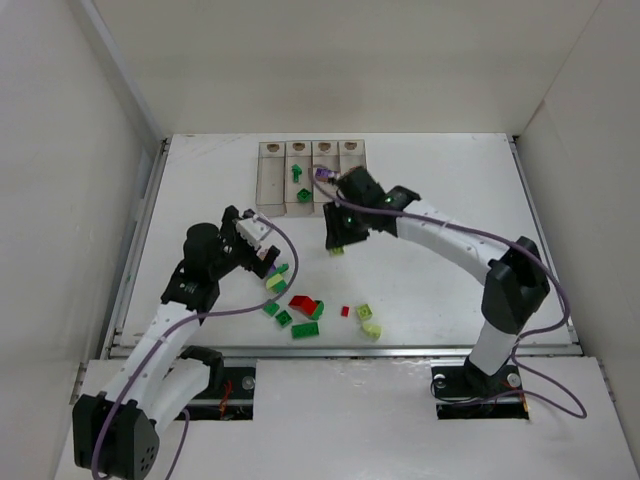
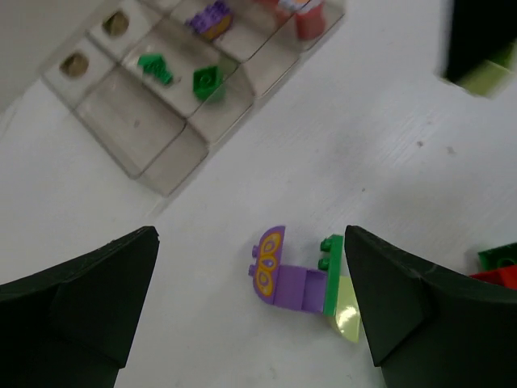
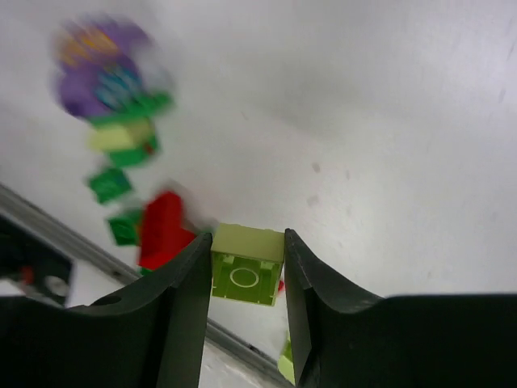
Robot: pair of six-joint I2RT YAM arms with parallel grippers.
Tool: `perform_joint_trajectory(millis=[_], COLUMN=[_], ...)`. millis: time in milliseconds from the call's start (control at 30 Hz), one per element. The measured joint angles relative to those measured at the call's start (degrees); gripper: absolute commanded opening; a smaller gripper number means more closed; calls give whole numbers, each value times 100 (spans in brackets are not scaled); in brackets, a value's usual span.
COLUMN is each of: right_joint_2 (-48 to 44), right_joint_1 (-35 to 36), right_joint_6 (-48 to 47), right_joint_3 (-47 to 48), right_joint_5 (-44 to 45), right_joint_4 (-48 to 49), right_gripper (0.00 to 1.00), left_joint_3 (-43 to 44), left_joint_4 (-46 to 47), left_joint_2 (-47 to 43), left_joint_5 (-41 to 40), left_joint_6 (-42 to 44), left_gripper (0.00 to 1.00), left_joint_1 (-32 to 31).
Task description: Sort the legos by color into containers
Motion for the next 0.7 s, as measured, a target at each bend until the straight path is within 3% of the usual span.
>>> perform_joint_trajectory(millis=[167,333,700], right_joint_2=[-232,-442,-448], right_joint_1=[-448,-409,-378], right_joint_6=[-205,-280,-208], right_joint_3=[1099,1340,1331], right_joint_5=[-826,-1617,-2337], right_joint_4=[450,852,1250], right_gripper=[0,0,0], left_joint_3=[63,739,1233], left_joint_4=[323,581,879], left_joint_2=[-369,133,990], left_joint_5=[1593,2726,3226], left_joint_6=[870,1139,1198], left_gripper=[99,99,97], left_joint_1=[-2,-11,-389])
